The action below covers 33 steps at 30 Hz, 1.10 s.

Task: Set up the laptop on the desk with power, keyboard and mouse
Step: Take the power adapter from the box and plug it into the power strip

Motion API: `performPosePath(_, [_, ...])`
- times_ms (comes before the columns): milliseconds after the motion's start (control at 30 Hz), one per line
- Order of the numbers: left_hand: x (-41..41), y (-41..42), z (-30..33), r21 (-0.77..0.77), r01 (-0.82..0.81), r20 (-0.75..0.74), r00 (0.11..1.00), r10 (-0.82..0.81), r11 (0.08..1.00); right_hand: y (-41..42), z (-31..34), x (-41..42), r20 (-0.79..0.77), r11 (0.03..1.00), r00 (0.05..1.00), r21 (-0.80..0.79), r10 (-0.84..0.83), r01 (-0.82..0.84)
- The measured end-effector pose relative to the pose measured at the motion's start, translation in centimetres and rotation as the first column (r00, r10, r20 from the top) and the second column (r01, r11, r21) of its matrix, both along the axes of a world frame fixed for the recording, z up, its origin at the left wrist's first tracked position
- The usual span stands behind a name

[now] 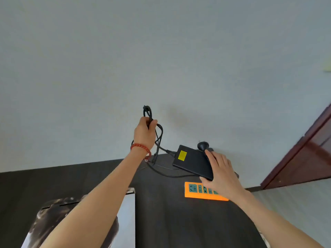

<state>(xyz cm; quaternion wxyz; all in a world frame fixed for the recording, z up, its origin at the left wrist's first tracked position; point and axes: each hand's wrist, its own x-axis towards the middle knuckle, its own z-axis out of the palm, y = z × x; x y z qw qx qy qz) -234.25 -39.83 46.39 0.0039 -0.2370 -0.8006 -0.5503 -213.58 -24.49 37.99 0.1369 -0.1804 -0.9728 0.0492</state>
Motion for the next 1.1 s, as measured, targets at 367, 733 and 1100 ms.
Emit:
performPosePath(367, [-6.9, 5.4, -10.0, -0.478, -0.250, -0.273, 0.953, 0.128, 0.842, 11.3, -5.5, -13.0, 0.229, 0.956, 0.939, 0.078, 0.257, -0.281])
performPosePath(733, [-5.0, 5.5, -21.2, -0.610, -0.267, -0.313, 0.946, 0.083, 0.746, 14.5, -17.1, -13.4, 0.432, 0.952, 0.849, -0.152, 0.305, -0.265])
performPosePath(1100, [0.3, 1.7, -22.4, -0.548, -0.008, -0.518, 0.789, -0.332, 0.836, 14.4, -16.4, -13.0, 0.419, 0.958, 0.871, -0.231, 0.256, -0.170])
